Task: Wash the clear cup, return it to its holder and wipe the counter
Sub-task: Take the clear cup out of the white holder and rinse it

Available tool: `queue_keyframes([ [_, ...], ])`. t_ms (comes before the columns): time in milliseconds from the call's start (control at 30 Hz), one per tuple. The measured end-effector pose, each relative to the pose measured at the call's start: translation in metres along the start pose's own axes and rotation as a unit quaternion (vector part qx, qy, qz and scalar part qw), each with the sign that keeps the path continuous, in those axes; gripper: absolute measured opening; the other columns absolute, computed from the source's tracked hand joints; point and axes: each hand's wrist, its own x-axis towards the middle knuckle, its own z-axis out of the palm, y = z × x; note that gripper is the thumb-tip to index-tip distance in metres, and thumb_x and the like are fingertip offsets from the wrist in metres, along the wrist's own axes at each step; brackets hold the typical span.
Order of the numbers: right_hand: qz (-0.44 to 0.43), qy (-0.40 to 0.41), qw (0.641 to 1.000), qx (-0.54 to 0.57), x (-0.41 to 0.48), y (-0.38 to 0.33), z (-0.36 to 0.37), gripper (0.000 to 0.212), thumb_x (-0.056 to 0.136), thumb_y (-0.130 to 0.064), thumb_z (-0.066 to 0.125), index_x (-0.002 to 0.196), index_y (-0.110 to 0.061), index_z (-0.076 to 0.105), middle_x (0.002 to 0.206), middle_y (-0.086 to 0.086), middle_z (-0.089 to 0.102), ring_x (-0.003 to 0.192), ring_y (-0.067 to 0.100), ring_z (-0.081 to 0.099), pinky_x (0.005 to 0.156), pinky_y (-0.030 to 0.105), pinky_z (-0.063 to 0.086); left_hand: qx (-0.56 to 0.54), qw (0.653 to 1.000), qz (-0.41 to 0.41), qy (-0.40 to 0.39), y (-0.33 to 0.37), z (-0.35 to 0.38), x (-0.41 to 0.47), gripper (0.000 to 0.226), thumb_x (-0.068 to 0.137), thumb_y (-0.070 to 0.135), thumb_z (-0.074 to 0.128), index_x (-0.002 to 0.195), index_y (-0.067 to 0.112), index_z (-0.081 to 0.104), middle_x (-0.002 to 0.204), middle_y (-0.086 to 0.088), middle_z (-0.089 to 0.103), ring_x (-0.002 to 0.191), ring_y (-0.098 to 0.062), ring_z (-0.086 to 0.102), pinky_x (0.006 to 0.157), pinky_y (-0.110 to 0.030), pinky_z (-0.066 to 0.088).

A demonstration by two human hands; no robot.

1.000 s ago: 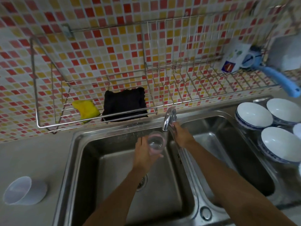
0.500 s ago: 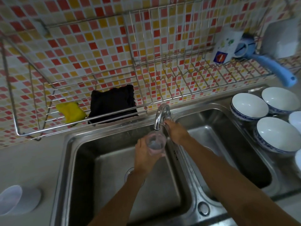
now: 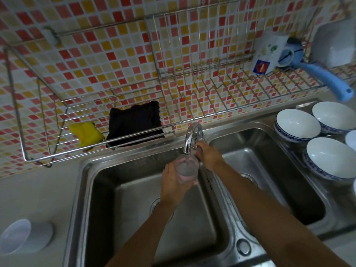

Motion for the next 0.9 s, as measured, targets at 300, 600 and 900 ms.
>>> queue_keyframes([
  [300, 0.035, 0.067, 0.995, 0.062, 0.004, -0.002, 0.005, 0.022, 0.099, -0.027, 0.044, 0.107, -0.012, 0.058, 0.091, 0.02, 0.067, 0.083, 0.036, 0.063, 0.075, 0.04, 0.053, 0.002, 1.0, 0.023, -0.002, -0.001, -0.008, 0.003, 0.085, 0.051, 0.036, 0.089, 0.124, 0.042, 0.045, 0.12, 0.015, 0.047, 0.109, -0.004, 0.041, 0.09, -0.023, 0.042],
  [600, 0.039, 0.099, 0.985, 0.134, 0.008, 0.011, 0.0, 0.019, 0.099, -0.015, 0.041, 0.101, -0.005, 0.058, 0.101, 0.016, 0.068, 0.09, 0.033, 0.063, 0.077, 0.035, 0.046, -0.028, 0.999, 0.021, 0.001, 0.0, 0.0, 0.0, 0.088, 0.05, 0.038, 0.088, 0.128, 0.032, 0.048, 0.121, 0.011, 0.051, 0.112, -0.007, 0.044, 0.093, -0.036, 0.047],
  [900, 0.037, 0.098, 0.984, 0.148, 0.009, 0.013, 0.002, 0.022, 0.1, -0.016, 0.039, 0.104, -0.003, 0.057, 0.103, 0.016, 0.066, 0.092, 0.031, 0.061, 0.073, 0.029, 0.041, -0.028, 1.0, 0.008, 0.002, 0.007, -0.005, -0.001, 0.091, 0.051, 0.036, 0.09, 0.13, 0.032, 0.045, 0.118, 0.013, 0.048, 0.111, -0.006, 0.044, 0.093, -0.035, 0.049],
])
